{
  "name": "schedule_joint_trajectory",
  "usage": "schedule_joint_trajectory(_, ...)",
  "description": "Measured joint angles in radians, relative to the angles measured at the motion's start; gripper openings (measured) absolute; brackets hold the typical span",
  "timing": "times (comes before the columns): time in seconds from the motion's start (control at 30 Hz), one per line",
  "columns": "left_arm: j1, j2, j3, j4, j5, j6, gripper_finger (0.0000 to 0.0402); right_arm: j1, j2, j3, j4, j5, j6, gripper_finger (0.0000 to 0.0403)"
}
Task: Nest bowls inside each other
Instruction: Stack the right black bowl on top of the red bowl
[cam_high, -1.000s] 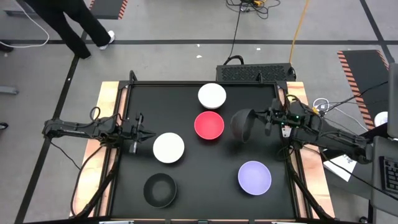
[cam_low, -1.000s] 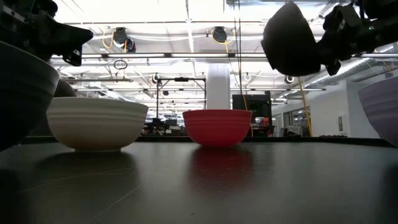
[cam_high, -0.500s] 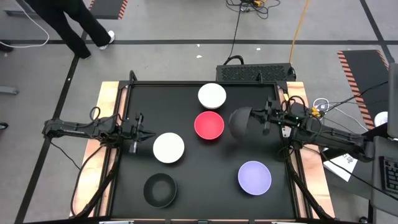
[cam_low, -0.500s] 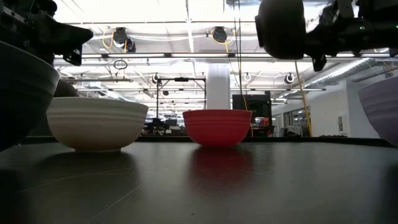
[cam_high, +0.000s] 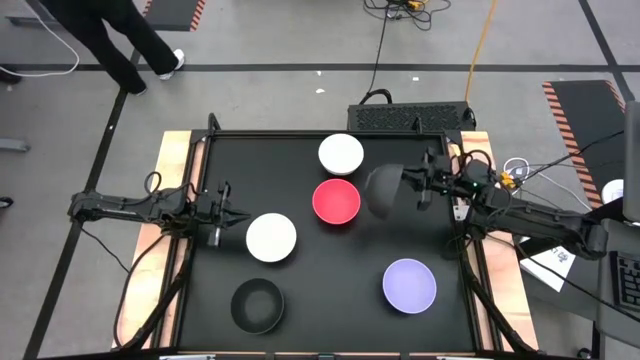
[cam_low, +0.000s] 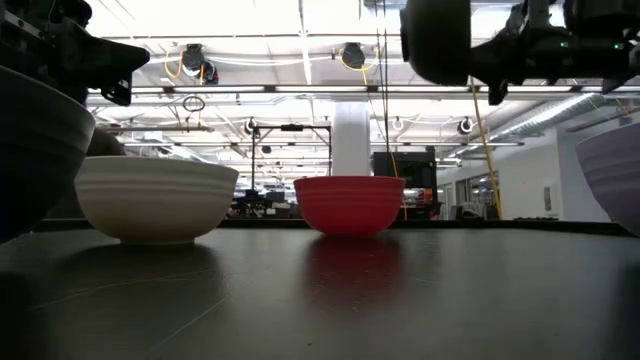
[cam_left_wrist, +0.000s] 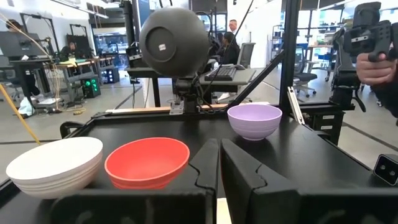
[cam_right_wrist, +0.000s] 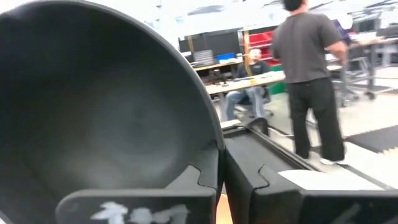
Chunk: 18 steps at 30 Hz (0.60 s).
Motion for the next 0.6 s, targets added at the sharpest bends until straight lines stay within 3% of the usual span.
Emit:
schedule_joint_trajectory(0.4,0.0,0.0,0.0,-0.008,0.0,-0.013,0.0021,-0.055,0.282,0.193,-0.01,-0.15,-0.024,0.0002)
schedule_joint_trajectory(0.6,0.0,0.0,0.0,-0.013,0.0,-0.02,0.0021,-0.055,0.42,0.321,-0.062,-0.158,-0.051,0.0002)
